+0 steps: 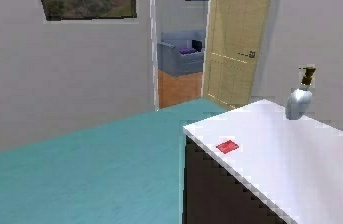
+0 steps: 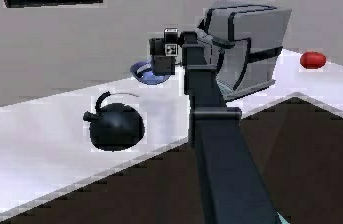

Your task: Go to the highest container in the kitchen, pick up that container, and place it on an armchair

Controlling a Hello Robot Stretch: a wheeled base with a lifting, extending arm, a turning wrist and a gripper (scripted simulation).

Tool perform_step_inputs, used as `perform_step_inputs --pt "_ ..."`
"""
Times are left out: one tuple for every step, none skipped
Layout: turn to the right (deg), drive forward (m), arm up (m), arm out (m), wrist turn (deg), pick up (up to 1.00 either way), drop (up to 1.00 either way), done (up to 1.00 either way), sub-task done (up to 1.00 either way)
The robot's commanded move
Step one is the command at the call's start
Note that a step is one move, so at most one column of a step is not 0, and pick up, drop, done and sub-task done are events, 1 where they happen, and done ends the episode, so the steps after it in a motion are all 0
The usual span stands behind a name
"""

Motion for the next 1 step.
perform_step_inputs --pt "0.0 0.00 0.00 0.00 -45.0 0.00 0.00 0.00 0.00"
